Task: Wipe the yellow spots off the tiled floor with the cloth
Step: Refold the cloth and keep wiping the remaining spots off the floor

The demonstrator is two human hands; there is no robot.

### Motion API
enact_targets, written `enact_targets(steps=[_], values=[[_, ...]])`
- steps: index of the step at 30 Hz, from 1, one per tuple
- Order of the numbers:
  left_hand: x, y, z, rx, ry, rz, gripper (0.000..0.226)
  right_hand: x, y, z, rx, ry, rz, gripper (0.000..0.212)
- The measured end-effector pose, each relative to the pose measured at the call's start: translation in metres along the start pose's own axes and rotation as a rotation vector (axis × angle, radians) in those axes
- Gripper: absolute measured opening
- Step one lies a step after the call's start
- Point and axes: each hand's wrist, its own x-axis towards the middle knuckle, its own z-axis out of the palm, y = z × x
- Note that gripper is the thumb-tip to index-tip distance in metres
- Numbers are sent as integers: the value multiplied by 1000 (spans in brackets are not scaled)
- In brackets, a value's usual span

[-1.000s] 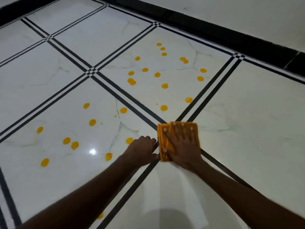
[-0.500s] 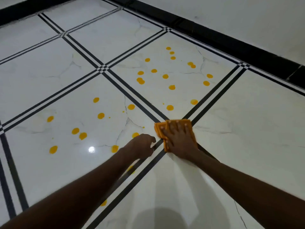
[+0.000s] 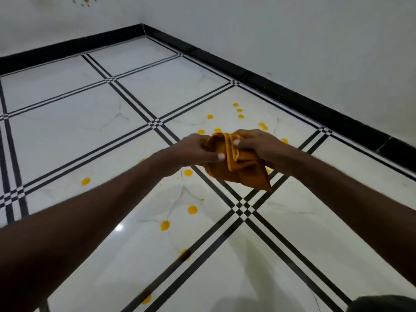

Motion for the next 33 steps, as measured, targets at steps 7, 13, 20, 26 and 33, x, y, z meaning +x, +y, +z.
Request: enact_targets(steps=[7,13,20,26,33], values=[[-11,53,-28,-230,351,39,34,0,-74,-10,374,110,197,39],[-19,72,-50,-286,463,-107,48,-9,-87,-11,319,5,139,37],[-38,61,-81,-374,276,27,33,-3,-81,-1,230,341,-45,37],[-54,53,-93,-604,23,65,31,-13,-94,1,125,323,-242,48],[-50,60,-83,-230,-196,52,47,-22,-104,5,57,203,-363,41]])
